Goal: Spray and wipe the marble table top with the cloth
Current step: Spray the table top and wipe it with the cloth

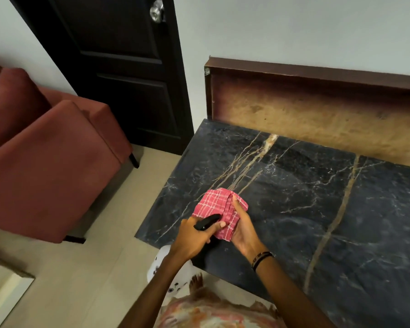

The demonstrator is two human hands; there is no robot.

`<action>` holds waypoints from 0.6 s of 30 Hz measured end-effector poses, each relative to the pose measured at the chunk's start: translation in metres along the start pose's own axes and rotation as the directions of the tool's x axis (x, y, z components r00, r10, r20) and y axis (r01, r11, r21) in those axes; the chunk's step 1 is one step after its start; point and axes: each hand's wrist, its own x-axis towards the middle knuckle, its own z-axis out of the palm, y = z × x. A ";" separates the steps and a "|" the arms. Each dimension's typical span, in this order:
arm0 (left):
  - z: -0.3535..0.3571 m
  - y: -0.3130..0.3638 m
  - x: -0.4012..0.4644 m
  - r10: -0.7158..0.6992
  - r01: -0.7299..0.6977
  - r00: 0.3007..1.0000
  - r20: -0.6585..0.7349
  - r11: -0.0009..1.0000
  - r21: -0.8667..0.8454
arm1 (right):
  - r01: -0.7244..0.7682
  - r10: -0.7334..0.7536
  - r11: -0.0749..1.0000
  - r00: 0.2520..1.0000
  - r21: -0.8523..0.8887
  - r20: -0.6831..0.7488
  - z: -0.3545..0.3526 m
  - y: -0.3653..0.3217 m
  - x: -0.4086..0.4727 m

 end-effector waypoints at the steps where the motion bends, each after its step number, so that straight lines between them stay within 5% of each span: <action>1: -0.010 -0.008 0.002 -0.004 0.004 1.000 0.001 1.000 -0.004 | -0.003 0.003 1.000 1.000 0.009 -0.021 0.008 0.008 0.005; 7: -0.053 -0.052 0.003 -0.094 0.093 0.995 -0.017 0.995 -0.022 | -0.035 0.035 0.999 0.996 0.007 -0.079 0.038 0.038 0.016; 12: -0.081 -0.069 -0.003 -0.138 0.116 0.985 -0.105 0.974 -0.193 | 0.011 -0.084 0.936 0.978 -0.353 -0.193 0.046 0.055 0.020; 13: -0.087 -0.069 -0.005 -0.157 0.113 0.976 -0.153 0.959 -0.259 | 0.056 -0.192 0.854 0.958 -0.517 -0.212 0.049 0.059 0.022; 15: -0.098 -0.071 -0.006 -0.170 0.076 0.953 -0.251 0.936 -0.345 | 0.188 -0.479 0.480 0.874 -0.857 -0.076 0.054 0.067 0.025; 17: -0.107 -0.076 -0.007 -0.181 0.049 0.930 -0.320 0.923 -0.381 | 0.343 -0.599 0.024 0.757 -0.939 0.261 0.056 0.076 0.028; 18: -0.112 -0.079 -0.007 -0.188 0.047 0.921 -0.341 0.923 -0.382 | 0.409 -0.542 -0.182 0.717 -0.894 0.438 0.053 0.084 0.034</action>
